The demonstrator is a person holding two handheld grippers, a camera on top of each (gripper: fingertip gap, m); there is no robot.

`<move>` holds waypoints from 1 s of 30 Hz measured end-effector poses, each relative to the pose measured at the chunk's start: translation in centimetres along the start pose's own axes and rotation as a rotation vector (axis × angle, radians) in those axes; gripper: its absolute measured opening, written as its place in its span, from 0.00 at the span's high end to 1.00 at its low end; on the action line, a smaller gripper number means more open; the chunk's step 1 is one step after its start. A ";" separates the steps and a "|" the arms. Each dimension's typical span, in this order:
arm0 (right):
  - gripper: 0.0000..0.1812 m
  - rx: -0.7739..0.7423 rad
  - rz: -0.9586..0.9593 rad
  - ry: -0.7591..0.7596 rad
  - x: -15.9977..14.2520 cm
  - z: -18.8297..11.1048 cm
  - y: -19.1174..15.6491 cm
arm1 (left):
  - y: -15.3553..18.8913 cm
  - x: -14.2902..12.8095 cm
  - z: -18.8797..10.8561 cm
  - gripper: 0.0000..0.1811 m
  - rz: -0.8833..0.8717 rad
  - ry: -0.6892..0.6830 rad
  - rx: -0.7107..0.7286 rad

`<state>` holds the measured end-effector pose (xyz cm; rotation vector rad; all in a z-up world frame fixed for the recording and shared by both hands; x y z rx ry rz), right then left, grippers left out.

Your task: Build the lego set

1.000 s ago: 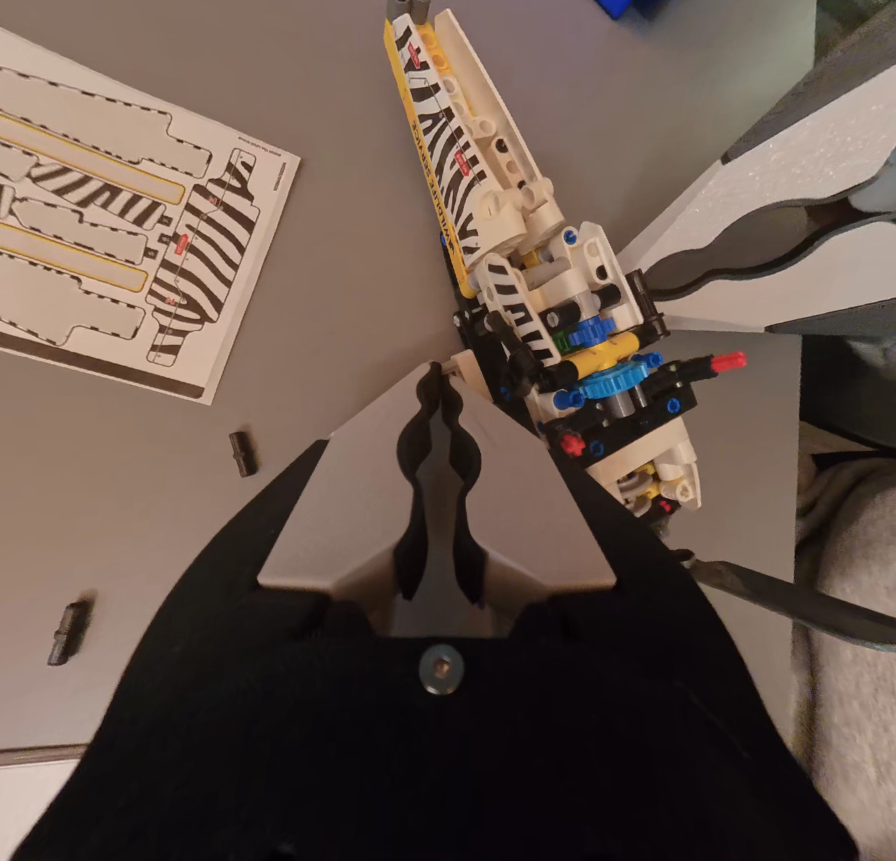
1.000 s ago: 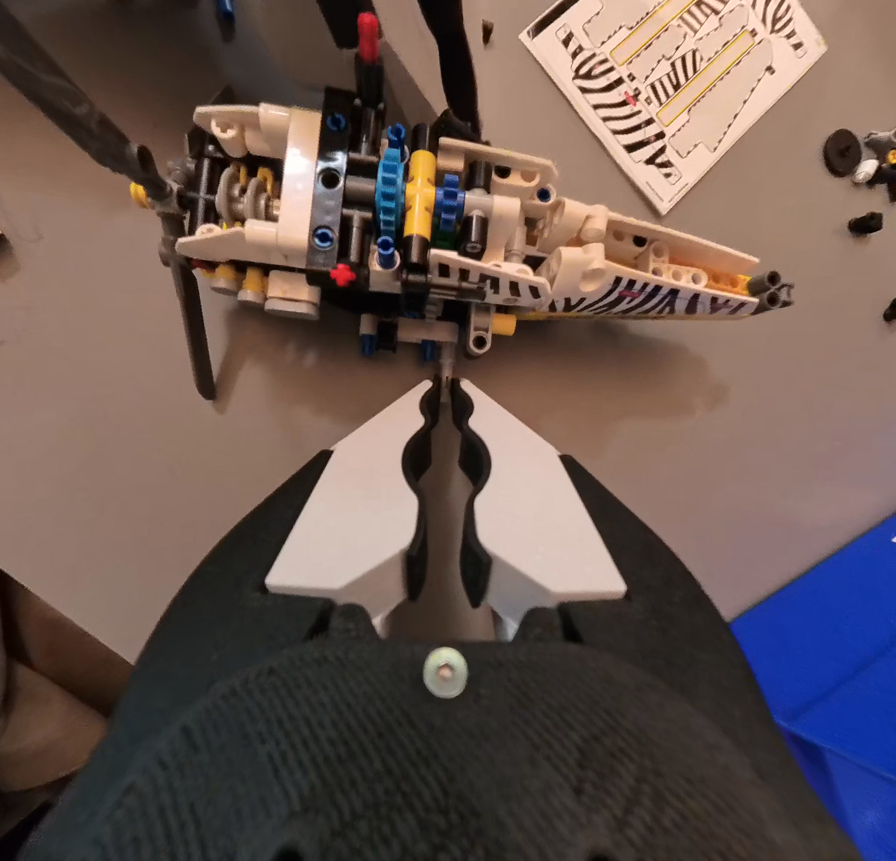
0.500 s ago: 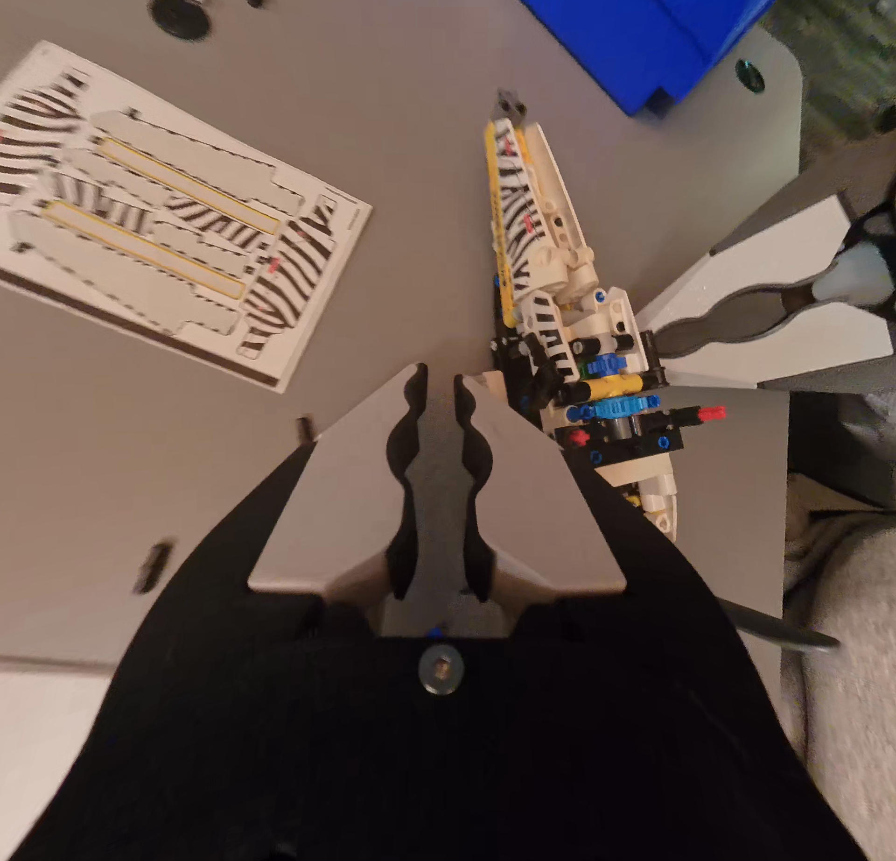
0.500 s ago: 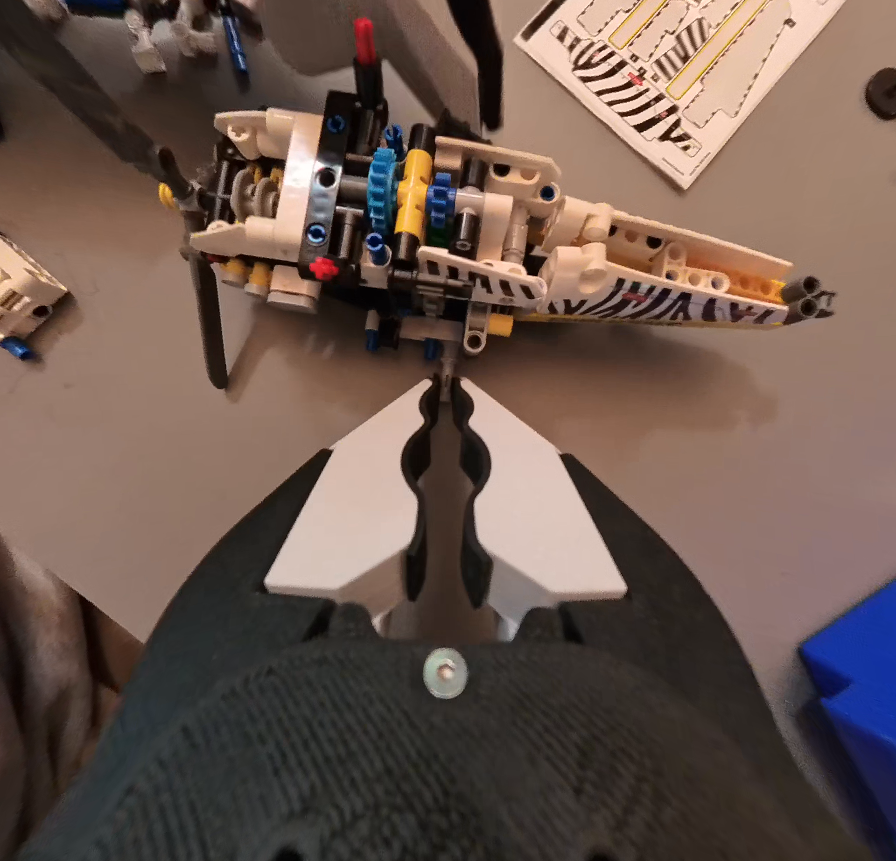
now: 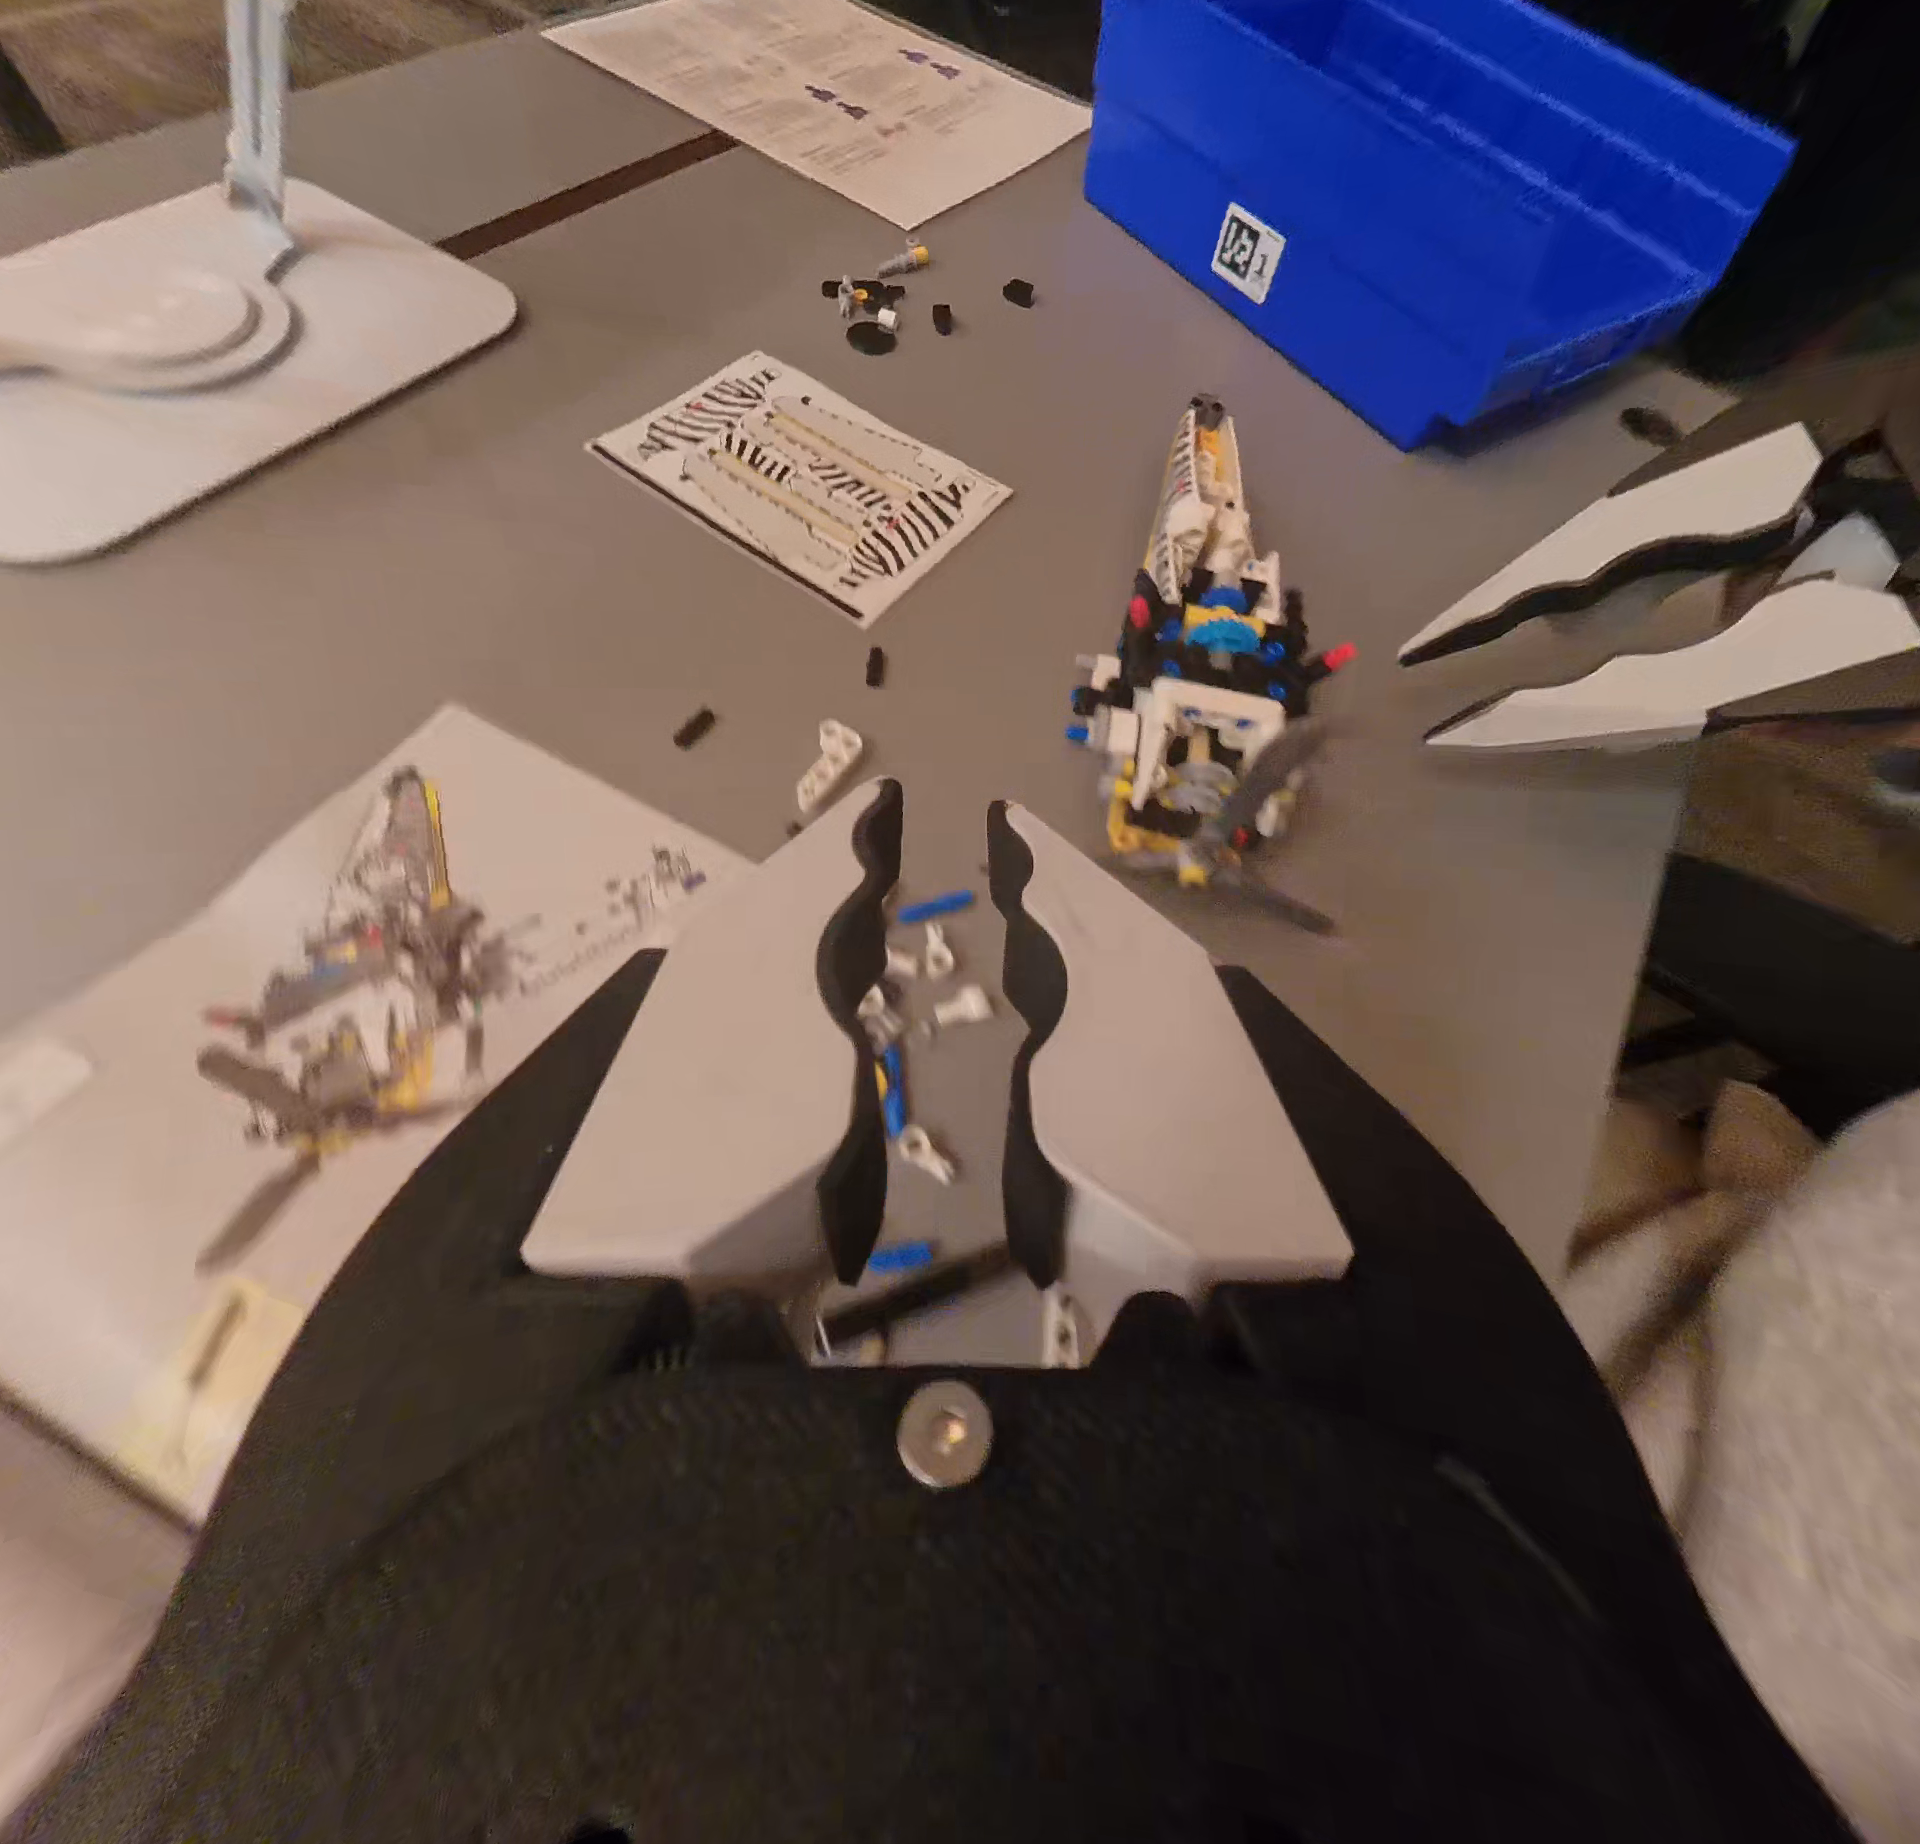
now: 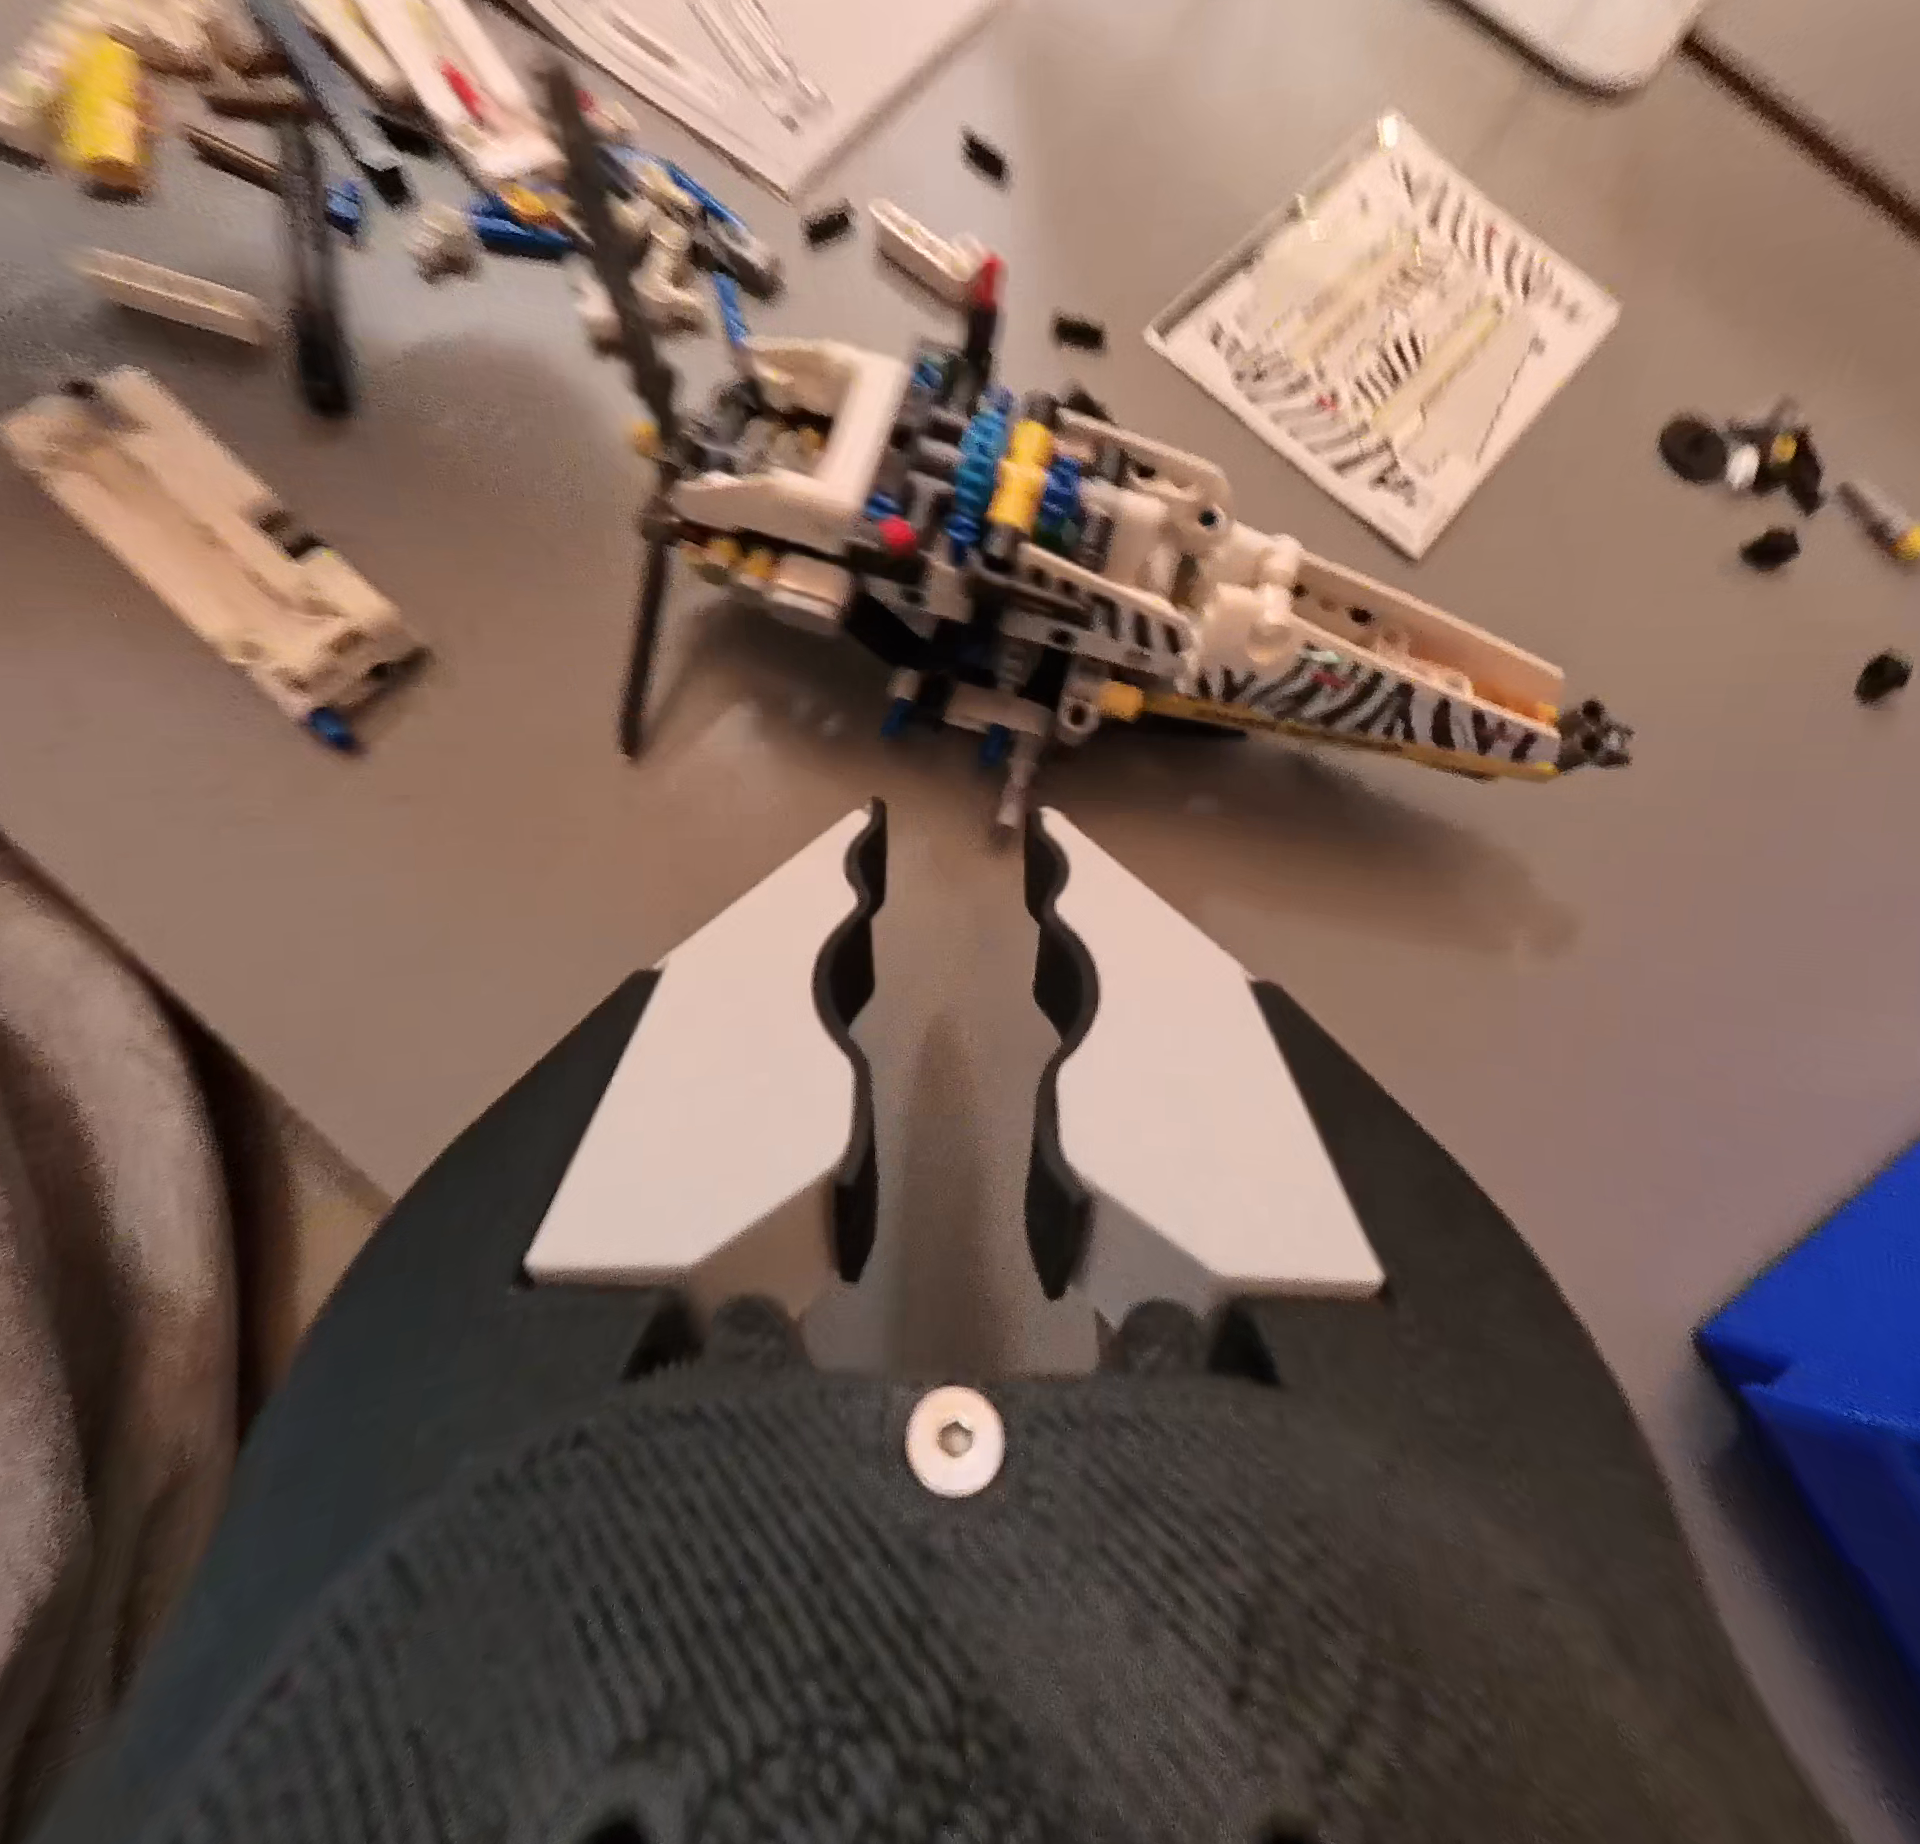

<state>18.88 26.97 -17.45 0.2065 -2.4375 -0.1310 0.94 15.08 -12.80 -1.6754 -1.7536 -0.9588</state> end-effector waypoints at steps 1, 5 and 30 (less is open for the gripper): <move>0.87 0.025 -0.023 0.038 0.4 -0.3 -1.2 | 0.3 -0.9 -1.0 0.92 -0.032 0.014 -0.014; 0.85 0.202 -0.121 0.148 2.4 0.0 -7.4 | 1.2 -4.1 -3.9 0.91 -0.157 0.084 -0.061; 0.75 0.321 -0.152 -0.020 3.7 6.0 -12.8 | 6.1 -10.6 -5.9 0.88 -0.205 0.310 -0.191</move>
Point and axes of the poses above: each gripper's, where its closed fingertips meet, z out along the fingers, x out of its top, y = z × x across the jaws, the point moved 4 cm from there along -z, back along the fingers, and after that the axes turned 9 degrees about -y, right-handed, at the moved point
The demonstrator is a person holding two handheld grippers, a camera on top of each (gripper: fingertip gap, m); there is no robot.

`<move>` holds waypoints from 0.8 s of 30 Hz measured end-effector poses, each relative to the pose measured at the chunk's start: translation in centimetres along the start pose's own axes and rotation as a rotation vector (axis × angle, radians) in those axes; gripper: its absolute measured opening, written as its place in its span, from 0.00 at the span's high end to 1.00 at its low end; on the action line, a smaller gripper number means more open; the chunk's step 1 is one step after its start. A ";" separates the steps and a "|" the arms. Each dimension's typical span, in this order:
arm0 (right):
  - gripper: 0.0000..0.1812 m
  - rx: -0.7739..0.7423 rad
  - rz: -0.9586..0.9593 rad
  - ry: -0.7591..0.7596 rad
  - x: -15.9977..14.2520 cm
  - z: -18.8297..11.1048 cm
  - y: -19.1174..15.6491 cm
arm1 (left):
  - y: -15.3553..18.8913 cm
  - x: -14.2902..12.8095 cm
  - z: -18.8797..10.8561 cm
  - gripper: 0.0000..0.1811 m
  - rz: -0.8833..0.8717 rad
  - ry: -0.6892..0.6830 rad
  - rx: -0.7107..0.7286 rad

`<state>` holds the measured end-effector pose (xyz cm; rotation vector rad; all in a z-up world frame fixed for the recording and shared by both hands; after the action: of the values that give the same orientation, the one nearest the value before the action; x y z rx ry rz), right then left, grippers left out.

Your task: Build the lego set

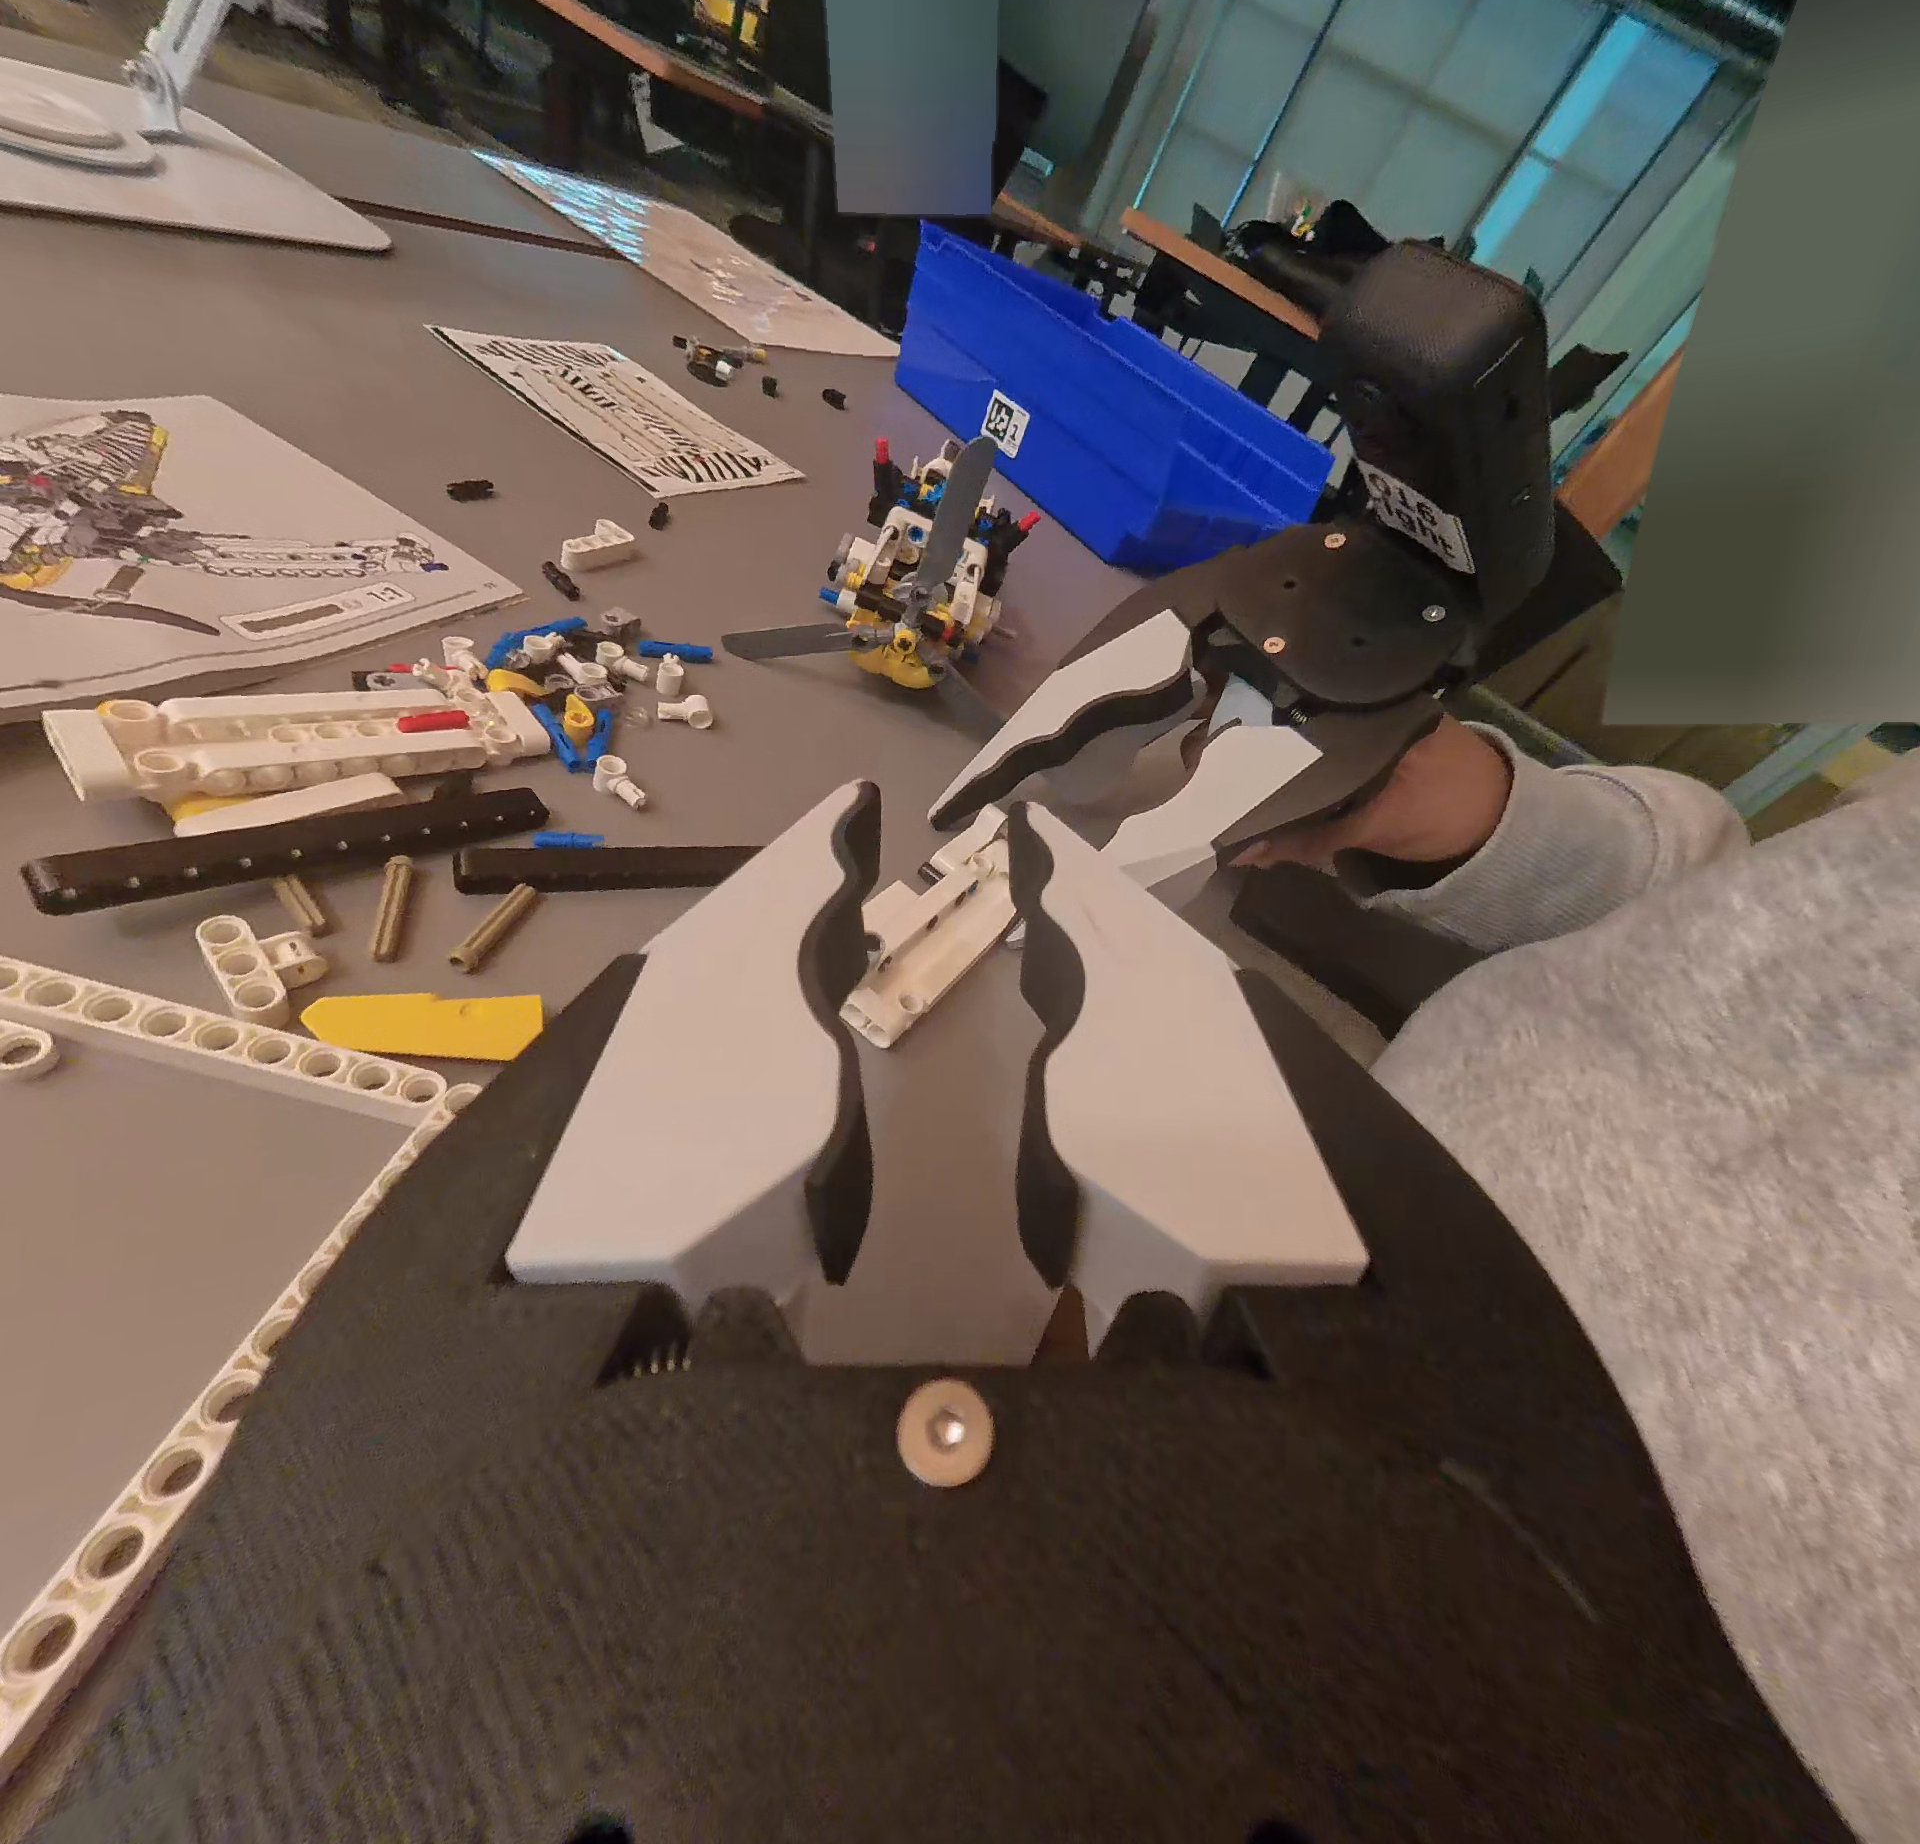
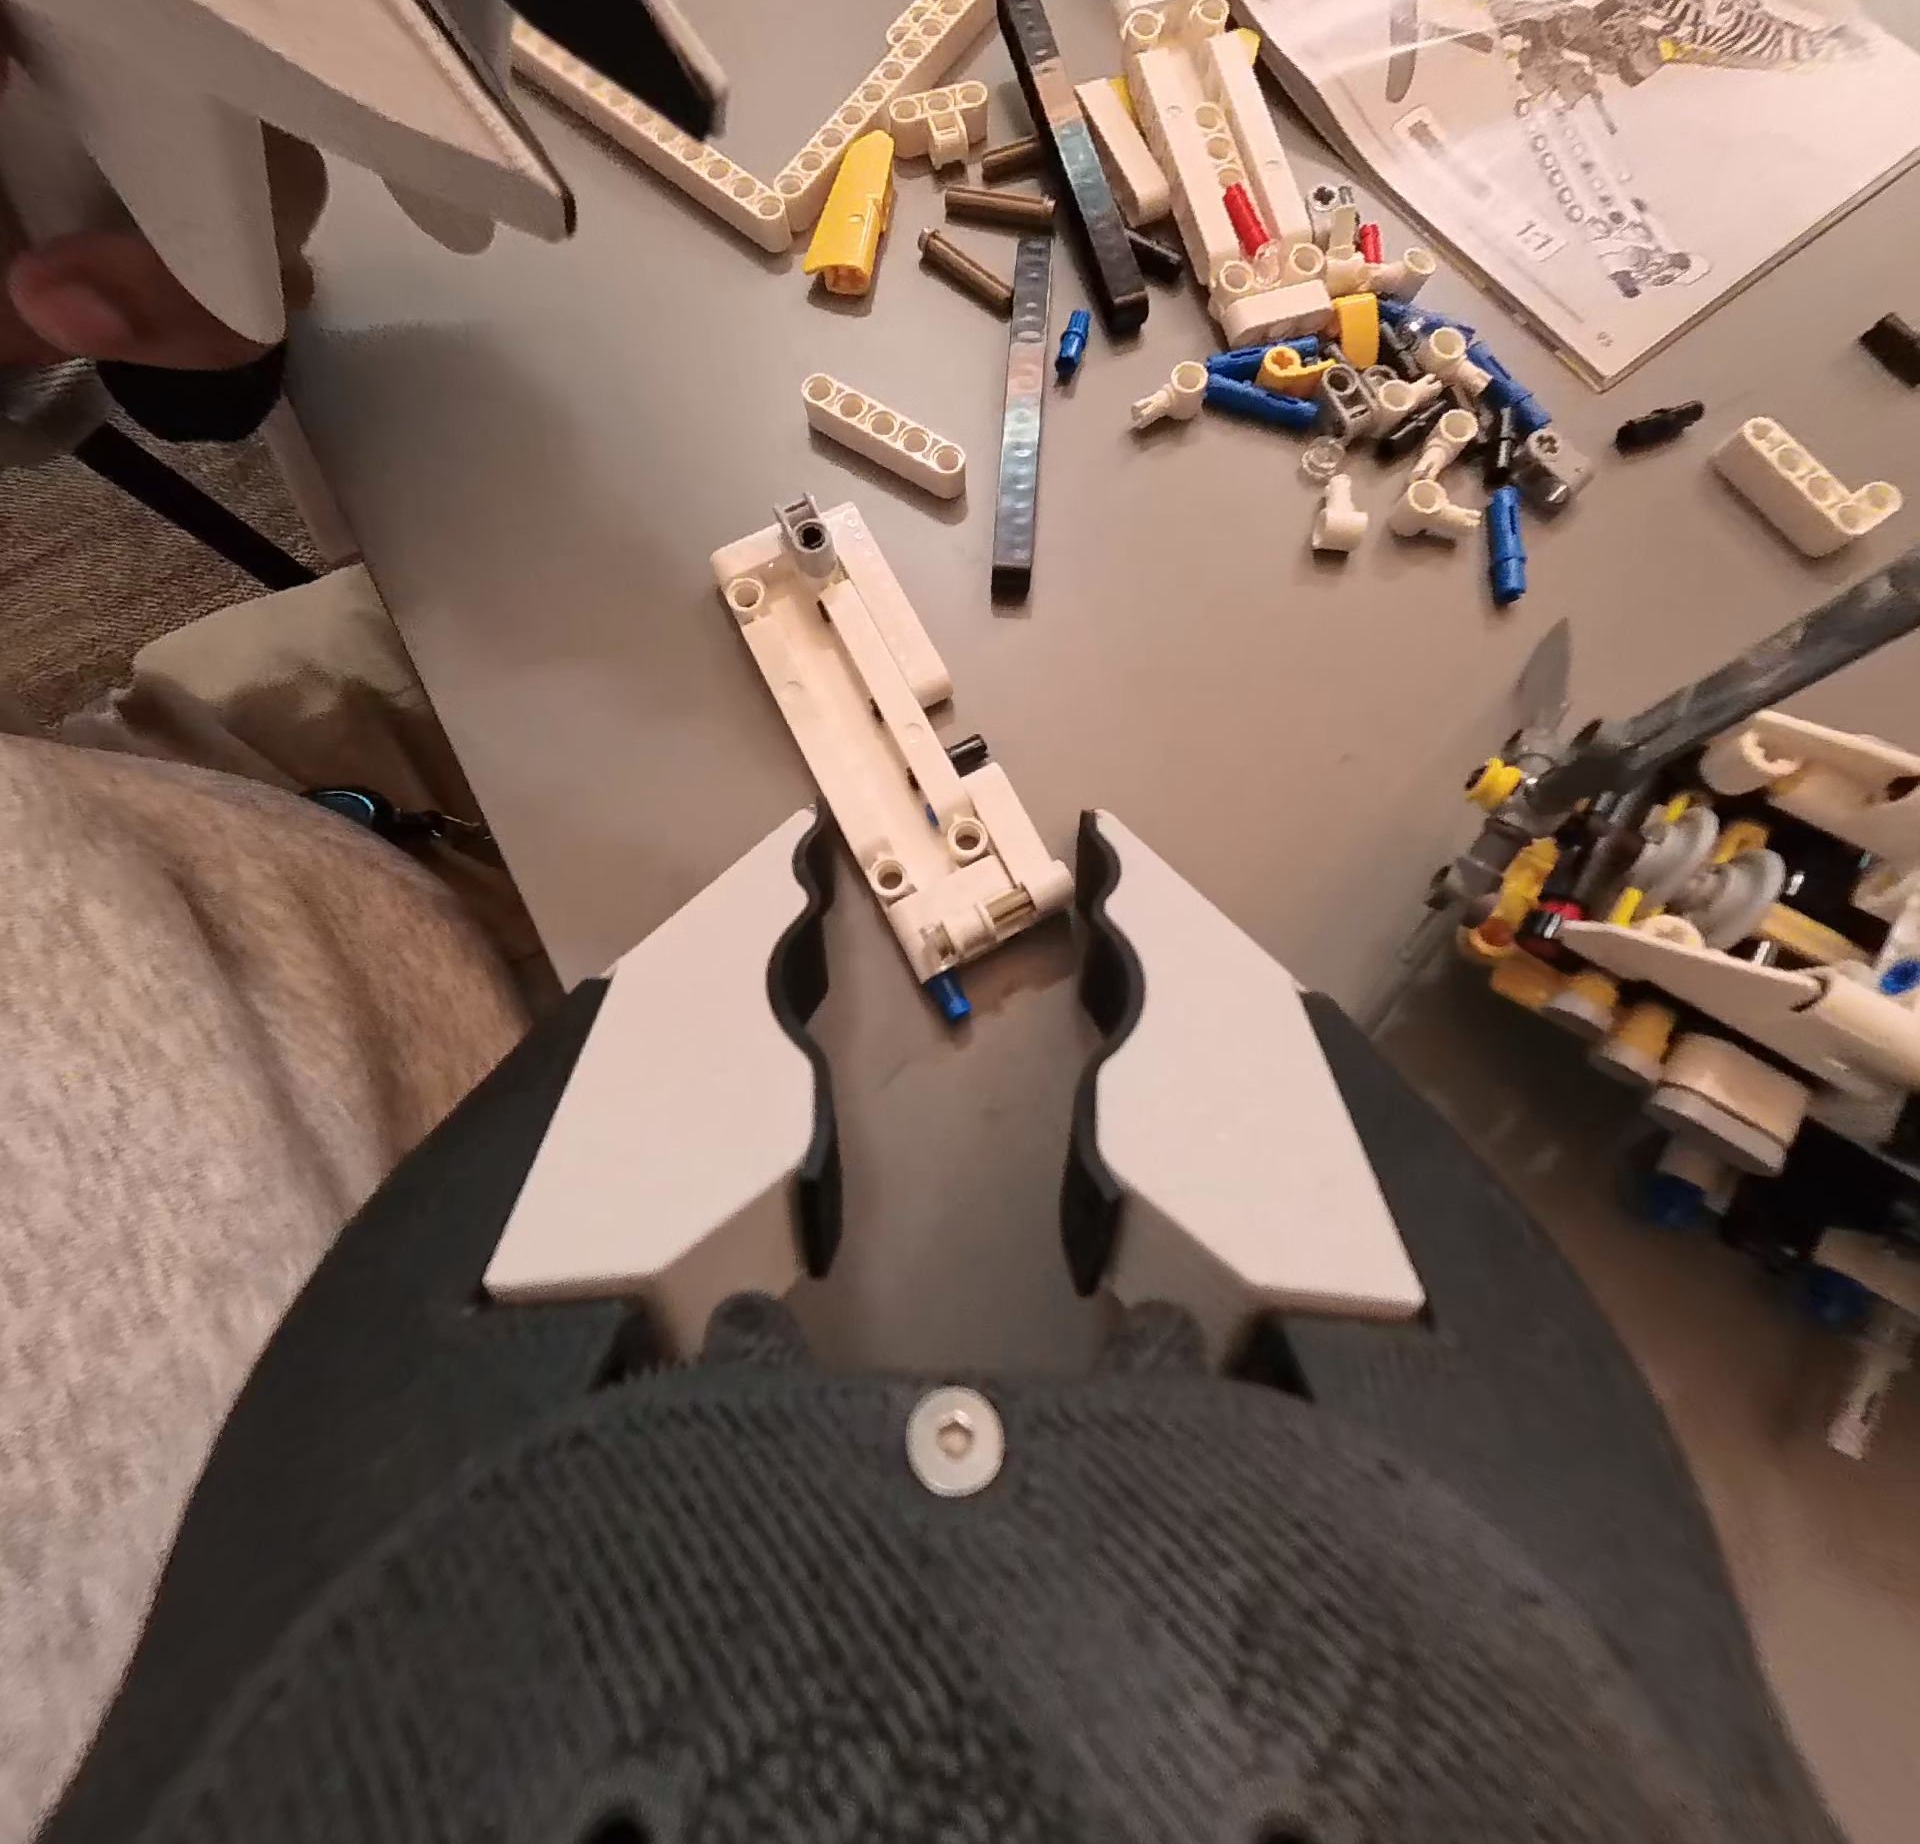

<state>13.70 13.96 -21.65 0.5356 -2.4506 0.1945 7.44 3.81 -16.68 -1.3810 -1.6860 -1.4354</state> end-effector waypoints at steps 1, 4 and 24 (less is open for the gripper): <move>0.75 -0.001 0.000 0.000 0.0 0.0 0.0 | 0.0 0.0 -0.1 0.88 -0.008 0.005 -0.011; 0.75 -0.011 -0.003 0.000 -0.1 -0.1 0.1 | -0.2 0.2 -0.3 0.87 -0.039 0.030 -0.031; 0.78 -0.163 0.123 -0.025 -5.3 -4.1 0.4 | -0.1 2.5 1.3 0.83 -0.086 0.106 -0.213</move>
<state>19.59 17.18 -21.50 0.3181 -2.4977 0.0370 6.74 5.93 -14.91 -1.3286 -1.5788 -1.7480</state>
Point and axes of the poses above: each gripper's, where its closed fingertips meet, z out along the fingers, x out of its top, y = z × x across the jaws, the point moved 4 cm from there along -z, back along the fingers, and after that the axes turned 9 degrees about -y, right-handed, at the moved point
